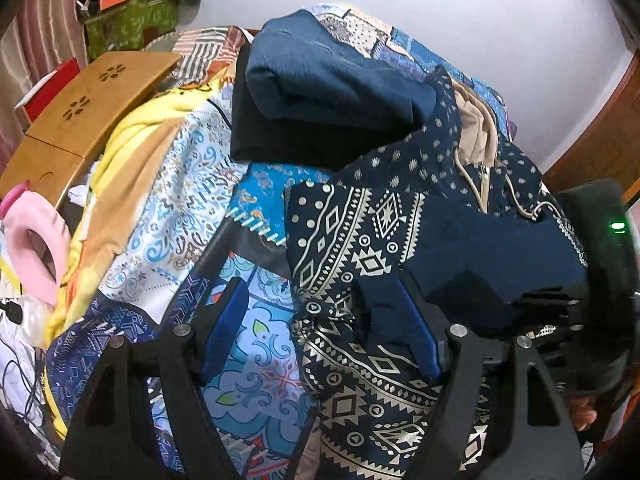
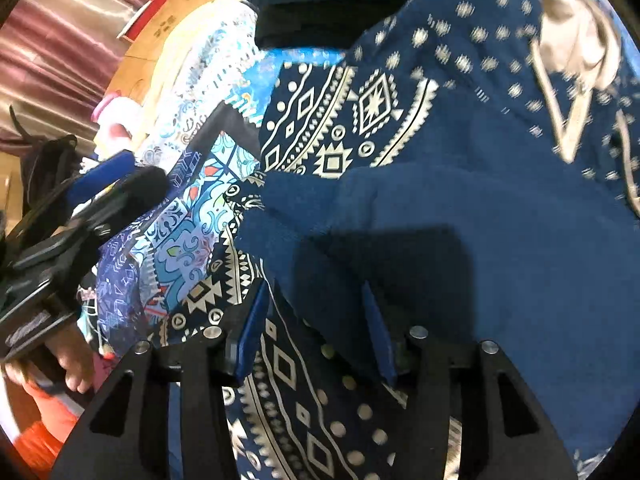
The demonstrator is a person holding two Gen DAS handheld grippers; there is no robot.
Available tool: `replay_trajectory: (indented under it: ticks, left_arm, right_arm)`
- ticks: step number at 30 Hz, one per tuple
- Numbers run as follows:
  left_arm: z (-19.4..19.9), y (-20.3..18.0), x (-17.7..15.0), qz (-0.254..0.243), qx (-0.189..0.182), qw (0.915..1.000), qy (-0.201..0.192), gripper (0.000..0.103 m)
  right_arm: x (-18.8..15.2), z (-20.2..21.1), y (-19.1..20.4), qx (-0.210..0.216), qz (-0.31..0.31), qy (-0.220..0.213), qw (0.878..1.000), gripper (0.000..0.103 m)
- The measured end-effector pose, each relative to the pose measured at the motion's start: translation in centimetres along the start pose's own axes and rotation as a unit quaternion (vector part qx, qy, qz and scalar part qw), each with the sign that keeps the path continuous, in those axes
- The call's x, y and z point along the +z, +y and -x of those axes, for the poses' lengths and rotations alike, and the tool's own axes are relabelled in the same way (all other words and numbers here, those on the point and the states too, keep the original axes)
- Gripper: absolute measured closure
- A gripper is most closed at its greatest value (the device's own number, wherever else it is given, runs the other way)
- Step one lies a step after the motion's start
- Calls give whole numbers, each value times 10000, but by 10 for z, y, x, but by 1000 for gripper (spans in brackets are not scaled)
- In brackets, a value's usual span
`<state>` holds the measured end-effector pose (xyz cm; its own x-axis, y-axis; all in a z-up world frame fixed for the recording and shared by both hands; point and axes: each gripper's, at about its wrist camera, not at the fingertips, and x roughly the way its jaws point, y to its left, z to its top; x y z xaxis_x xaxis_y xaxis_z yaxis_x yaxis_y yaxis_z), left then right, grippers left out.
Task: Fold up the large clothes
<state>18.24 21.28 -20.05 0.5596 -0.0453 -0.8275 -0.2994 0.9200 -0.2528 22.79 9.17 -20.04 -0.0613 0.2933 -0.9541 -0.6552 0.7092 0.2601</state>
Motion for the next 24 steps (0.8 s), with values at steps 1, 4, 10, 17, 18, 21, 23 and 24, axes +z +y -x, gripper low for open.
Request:
replay_trajectory:
  ticks: [1, 4, 10, 17, 18, 21, 23, 24]
  left_arm:
    - [-2, 1, -1, 41, -40, 10000, 48, 30]
    - [-10, 5, -4, 249, -288, 9990, 241, 30]
    - [-32, -4, -14, 431, -762, 9939, 678, 30]
    - [-61, -7, -20, 1009, -1602, 9741, 1235, 30]
    - [-64, -6, -21, 1082, -1673, 9715, 1286, 30]
    - [-77, -5, -23, 1343, -1839, 9630, 1445, 30]
    - [-83, -6, -24, 1430, -1795, 9621, 1470, 33]
    - [-85, -6, -24, 1453, -1739, 9635, 1426, 40]
  right_arm:
    - [-4, 9, -3, -21, -33, -118, 9999, 59]
    - [-10, 39, -15, -121, -229, -504, 9984, 59]
    - [-38, 102, -55, -674, -619, -1424, 9856, 56]
    - [-87, 144, -108, -1115, -1465, -2221, 9575, 39]
    - [-95, 145, -114, -1127, -1581, -2298, 9537, 37]
    - [-113, 152, -133, -1084, -1836, -2357, 9482, 36]
    - [-123, 153, -146, -1076, -2032, -2370, 9439, 36]
    - [-127, 153, -150, -1076, -2109, -2390, 9417, 36]
